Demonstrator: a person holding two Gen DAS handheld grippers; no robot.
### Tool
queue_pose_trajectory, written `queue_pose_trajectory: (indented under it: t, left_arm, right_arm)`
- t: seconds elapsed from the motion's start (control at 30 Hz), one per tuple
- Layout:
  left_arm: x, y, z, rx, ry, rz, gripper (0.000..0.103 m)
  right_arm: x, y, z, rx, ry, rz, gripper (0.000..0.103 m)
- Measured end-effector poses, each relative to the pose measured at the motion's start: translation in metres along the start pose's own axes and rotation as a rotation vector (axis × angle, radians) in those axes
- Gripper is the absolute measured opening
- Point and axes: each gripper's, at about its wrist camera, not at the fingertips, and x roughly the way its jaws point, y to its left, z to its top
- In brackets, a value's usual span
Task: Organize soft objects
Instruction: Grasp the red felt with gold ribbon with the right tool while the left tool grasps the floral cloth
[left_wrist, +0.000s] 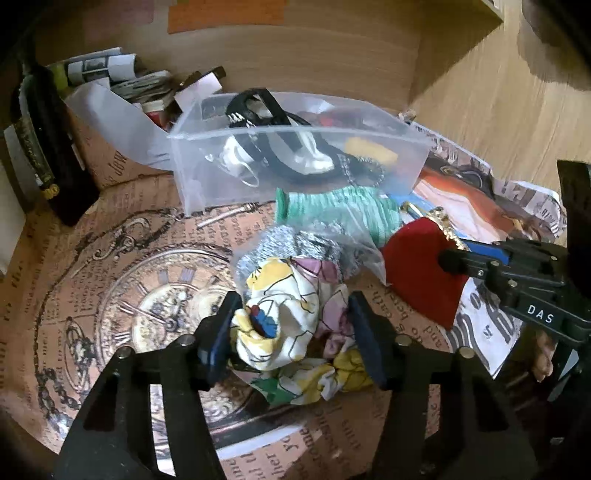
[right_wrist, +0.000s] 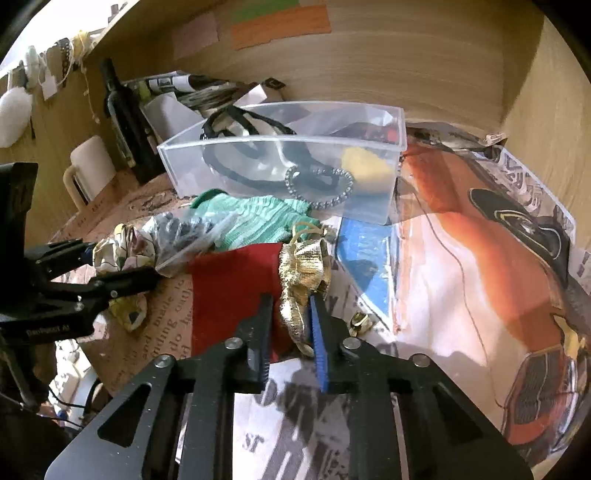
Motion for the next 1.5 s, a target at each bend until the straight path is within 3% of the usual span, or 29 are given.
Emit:
queue_pose_trajectory:
  t: [0.37,0.5,0.57,0.63,0.7,0.87,0.97,1.0,1.23,1.3,1.5]
  left_arm:
    - [-0.037,0.012,0.03,-0.017,-0.139,0.003,0.054]
    - [-0.042,0.016,0.037,-0.028,-0.15,-0.024,0.055]
    - [-0.04,0.017,0.035,-0.031,-0.122,-0.031,0.064]
    - [-0.036,0.017,0.029,-0.038,-0.098,-0.019,0.084]
    - [-0.032,0.015,0.023,-0.035,-0.078,-0.004,0.093]
    - [-0.009,0.014,0.007,-0.053,0.047,-0.043,0.094]
    - [0.001,0.015,-0.001,-0.057,0.063,-0.02,0.094]
    - [0.002,0.015,-0.003,-0.059,0.061,-0.017,0.09]
    - [-0.006,0.017,-0.005,-0.035,0.03,-0.014,0.037]
    - [-0.009,0.017,-0.004,-0.031,0.022,-0.01,0.032]
    - [-0.029,0.024,0.01,-0.042,-0.054,-0.01,0.032]
  right_arm:
    - [-0.038,-0.001,0.024,0.005,-0.145,-0.032,0.015]
    - [-0.045,-0.003,0.034,0.013,-0.189,-0.041,0.015]
    - [-0.047,-0.004,0.036,0.019,-0.199,-0.041,0.015]
    - [-0.046,-0.004,0.037,0.023,-0.202,-0.039,0.015]
    - [-0.045,-0.005,0.036,0.025,-0.197,-0.035,0.015]
    - [-0.043,-0.003,0.033,0.018,-0.18,-0.022,0.015]
    - [-0.043,-0.002,0.032,0.013,-0.179,-0.018,0.015]
    - [-0.043,-0.003,0.032,0.013,-0.179,-0.017,0.015]
    - [-0.049,-0.004,0.033,0.02,-0.196,-0.028,0.015]
    - [-0.051,-0.004,0.034,0.021,-0.205,-0.03,0.015]
    - [-0.058,-0.005,0.043,0.02,-0.241,-0.041,0.015]
